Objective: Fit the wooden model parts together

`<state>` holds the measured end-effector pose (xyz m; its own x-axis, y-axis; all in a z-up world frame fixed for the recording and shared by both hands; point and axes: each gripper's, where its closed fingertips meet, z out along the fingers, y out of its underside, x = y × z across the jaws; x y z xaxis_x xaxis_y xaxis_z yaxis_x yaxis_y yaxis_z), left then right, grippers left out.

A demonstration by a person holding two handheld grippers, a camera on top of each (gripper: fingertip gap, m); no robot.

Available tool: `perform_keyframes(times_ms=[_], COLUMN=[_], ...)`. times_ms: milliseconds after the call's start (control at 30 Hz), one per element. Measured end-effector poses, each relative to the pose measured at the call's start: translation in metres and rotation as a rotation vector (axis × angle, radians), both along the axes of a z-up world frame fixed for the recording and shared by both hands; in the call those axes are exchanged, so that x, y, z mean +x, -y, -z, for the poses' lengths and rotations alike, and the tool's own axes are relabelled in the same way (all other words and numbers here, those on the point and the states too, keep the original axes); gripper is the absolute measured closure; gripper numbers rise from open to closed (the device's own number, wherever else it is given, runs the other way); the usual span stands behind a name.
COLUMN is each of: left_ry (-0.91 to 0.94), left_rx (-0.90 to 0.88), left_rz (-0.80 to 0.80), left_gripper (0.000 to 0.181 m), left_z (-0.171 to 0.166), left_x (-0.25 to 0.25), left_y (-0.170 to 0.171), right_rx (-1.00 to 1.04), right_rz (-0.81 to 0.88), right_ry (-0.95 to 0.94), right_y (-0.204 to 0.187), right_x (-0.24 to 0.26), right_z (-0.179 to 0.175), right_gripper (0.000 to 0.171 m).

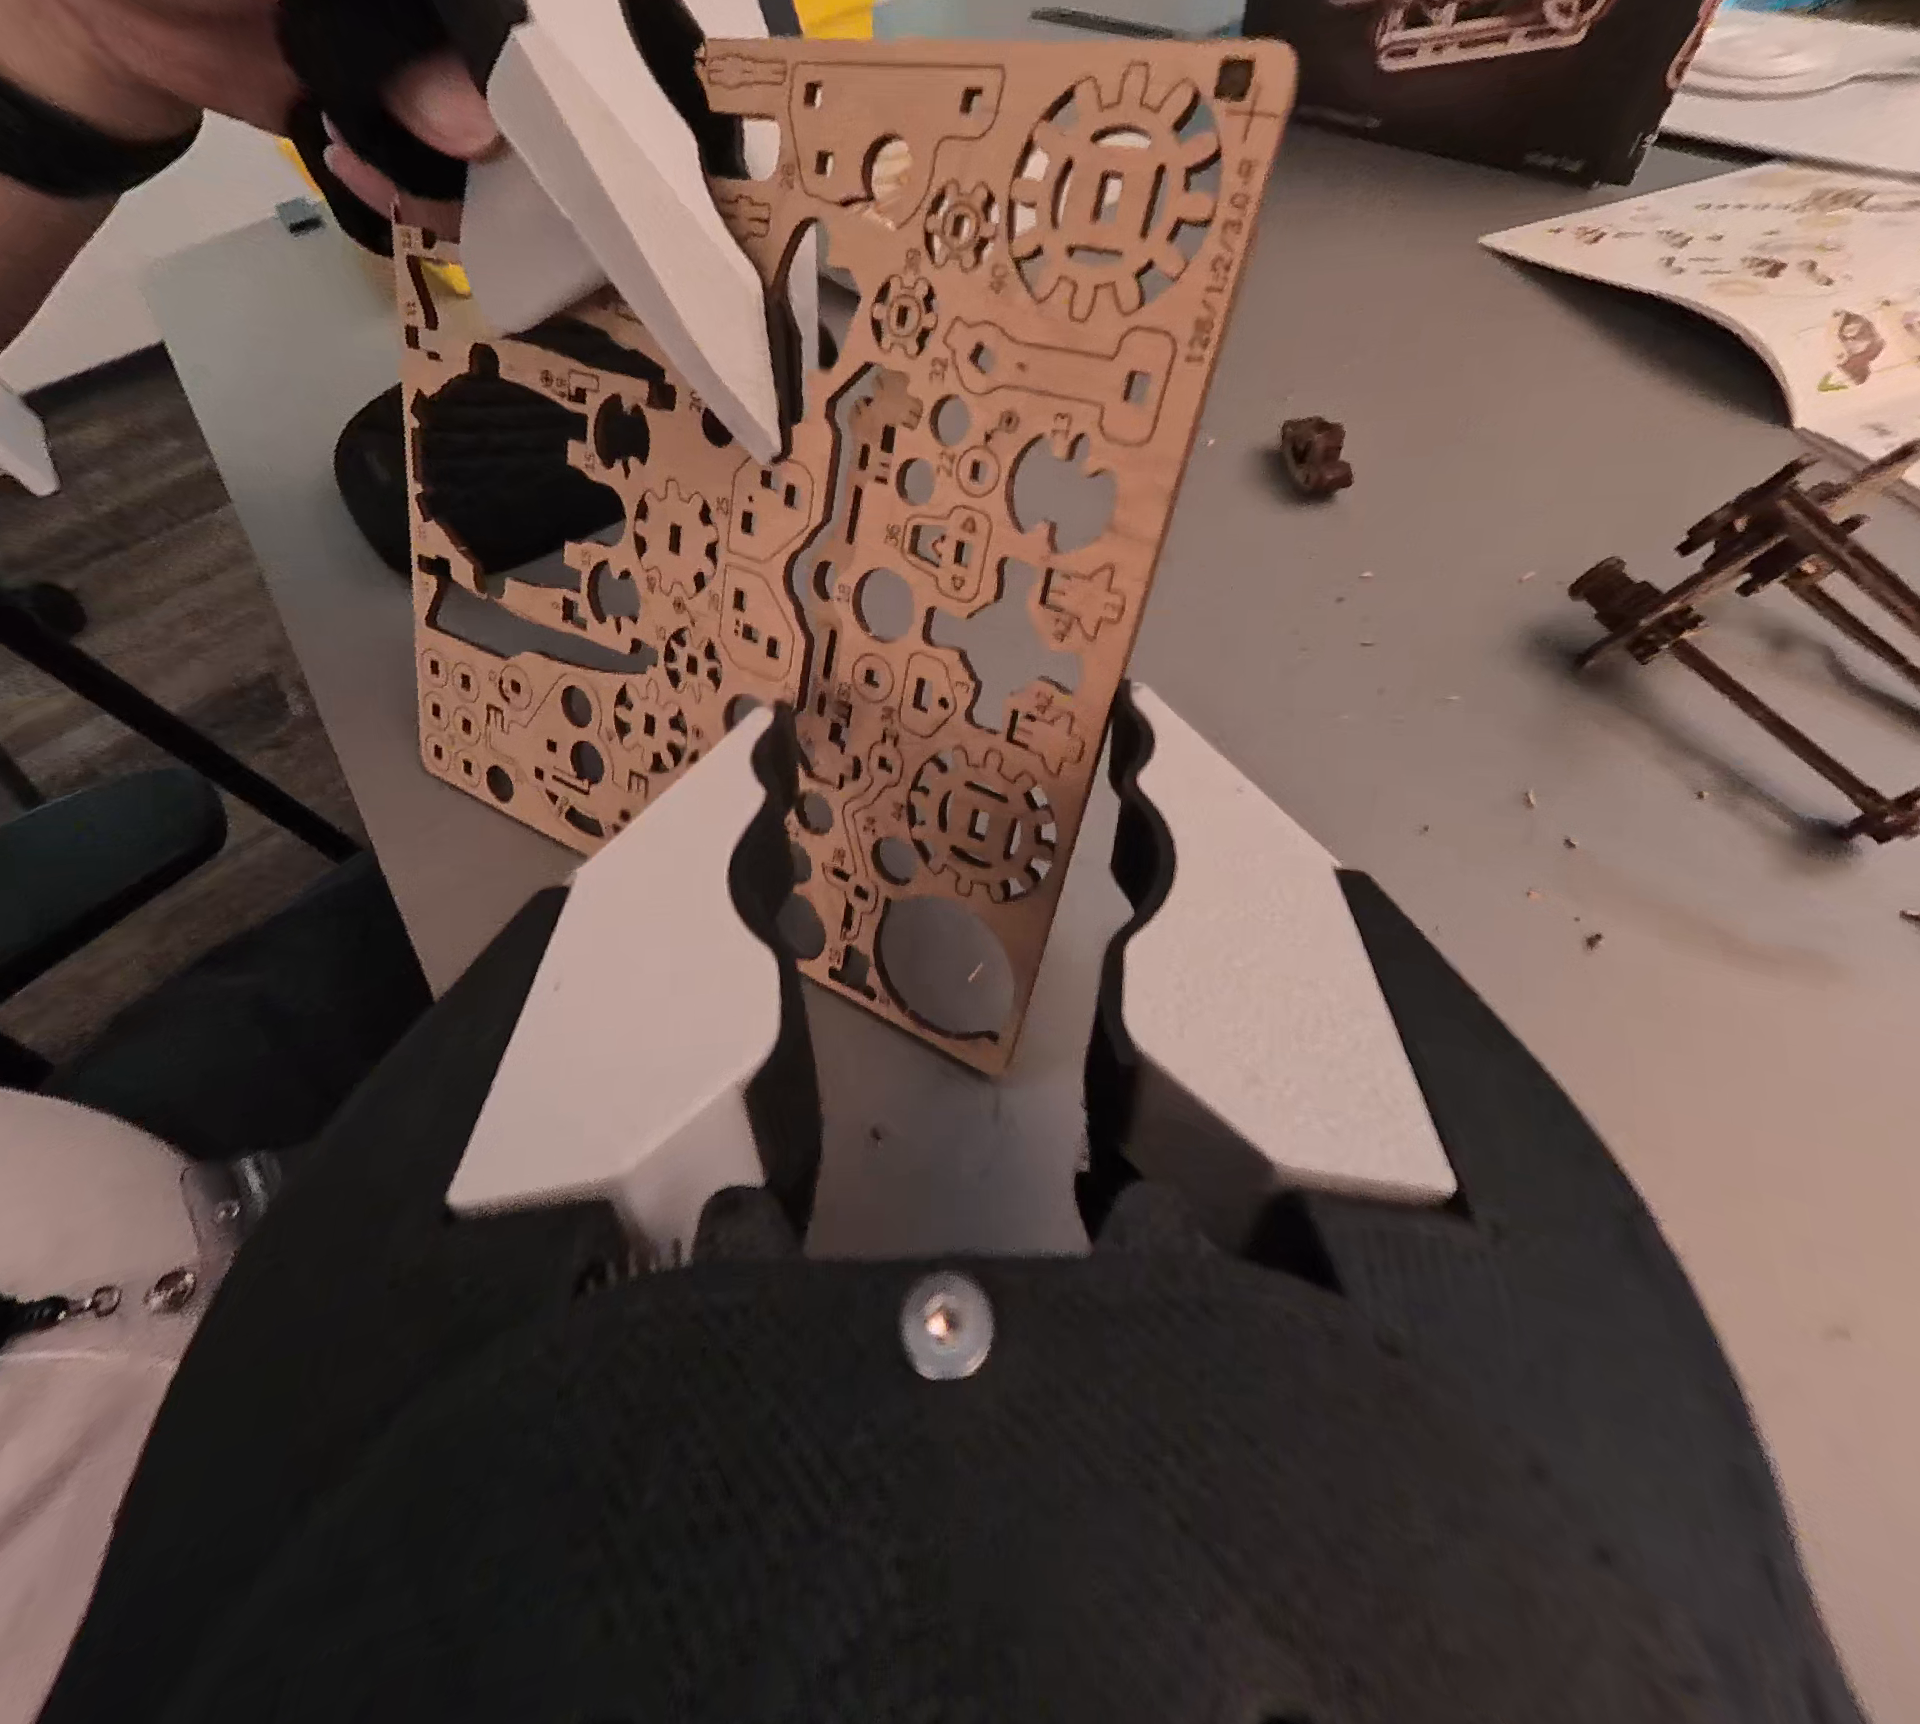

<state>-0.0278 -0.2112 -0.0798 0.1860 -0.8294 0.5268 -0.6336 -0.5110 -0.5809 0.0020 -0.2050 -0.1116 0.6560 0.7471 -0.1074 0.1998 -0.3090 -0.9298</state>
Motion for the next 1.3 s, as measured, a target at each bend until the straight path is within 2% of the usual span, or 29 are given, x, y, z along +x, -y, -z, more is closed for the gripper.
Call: perform_keyframes(times_ms=[33,167,400,933,1033,1200,1300], left_ry=[0.002,0.005,0.012,0.024,0.026,0.023,0.032], left_rx=[-0.001,0.001,-0.001,-0.019,-0.024,-0.017,0.013], left_rz=[-0.002,0.002,0.009,0.012,0.024,0.039,0.072], left_gripper=[0.18,0.18,0.18,0.18,0.181,0.18,0.18], left_z=[0.0,0.001,0.001,0.005,0.004,0.003,0.0], left_x=[0.0,0.0,-0.002,-0.006,-0.006,-0.01,-0.01], left_y=[0.0,-0.001,0.0,-0.003,-0.001,-0.002,0.0], right_rx=[-0.014,0.019,-0.001,-0.002,-0.021,-0.011,-0.039], right_rz=[-0.01,-0.011,-0.031,0.023,-0.028,-0.006,-0.038], right_ry=[0.009,0.072,0.059,0.167,0.061,-0.212,-0.284], right_y=[0.001,0.0,0.002,-0.006,-0.001,-0.006,-0.008], right_x=[0.001,0.003,0.002,-0.002,-0.002,0.027,0.034], right_z=[0.003,0.008,0.008,0.014,0.006,-0.027,-0.031], right_gripper=[0.112,0.116,0.119,0.116,0.116,0.118,0.118])
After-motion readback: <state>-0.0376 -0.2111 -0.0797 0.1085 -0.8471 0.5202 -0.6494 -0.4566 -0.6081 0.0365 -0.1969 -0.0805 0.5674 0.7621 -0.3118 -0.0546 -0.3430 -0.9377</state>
